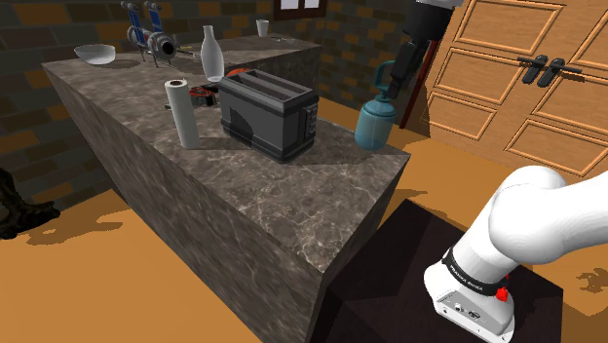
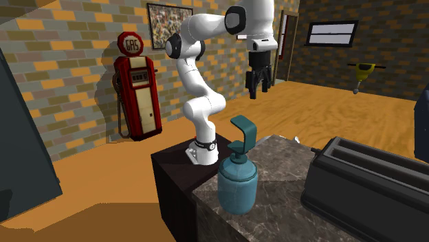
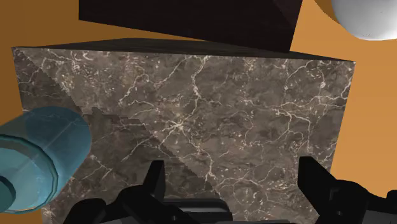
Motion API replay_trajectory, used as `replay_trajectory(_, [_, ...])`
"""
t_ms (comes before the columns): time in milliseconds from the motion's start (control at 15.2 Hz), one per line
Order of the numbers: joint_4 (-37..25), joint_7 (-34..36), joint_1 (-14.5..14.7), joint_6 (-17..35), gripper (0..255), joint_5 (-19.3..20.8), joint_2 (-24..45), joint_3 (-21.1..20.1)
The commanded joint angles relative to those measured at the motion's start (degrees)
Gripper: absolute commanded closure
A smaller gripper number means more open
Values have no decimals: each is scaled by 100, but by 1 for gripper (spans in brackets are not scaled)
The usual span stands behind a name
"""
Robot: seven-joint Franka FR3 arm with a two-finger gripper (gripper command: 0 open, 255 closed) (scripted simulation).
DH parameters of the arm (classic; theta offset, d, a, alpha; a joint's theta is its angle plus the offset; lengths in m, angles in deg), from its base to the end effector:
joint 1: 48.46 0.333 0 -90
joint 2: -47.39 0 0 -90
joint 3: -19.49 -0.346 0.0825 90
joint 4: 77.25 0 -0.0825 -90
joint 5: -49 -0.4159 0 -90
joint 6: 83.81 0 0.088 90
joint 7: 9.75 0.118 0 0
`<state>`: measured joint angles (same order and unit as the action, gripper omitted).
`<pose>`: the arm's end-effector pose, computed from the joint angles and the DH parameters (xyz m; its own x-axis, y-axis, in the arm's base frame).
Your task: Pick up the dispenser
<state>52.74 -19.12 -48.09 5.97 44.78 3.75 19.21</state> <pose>0.3255 0.0130 0.6369 0.9825 0.1727 0.0704 0.1770 -0.9824 -0.0594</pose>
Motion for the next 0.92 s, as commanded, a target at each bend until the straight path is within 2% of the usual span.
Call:
replay_trajectory(0, [0,0,0,0,0,0,0,0])
replay_trajectory(462, [192,-803,-278,897,0,445,257,750])
replay_trajectory(858, [104,-1487,-441,1681,0,653,719,1426])
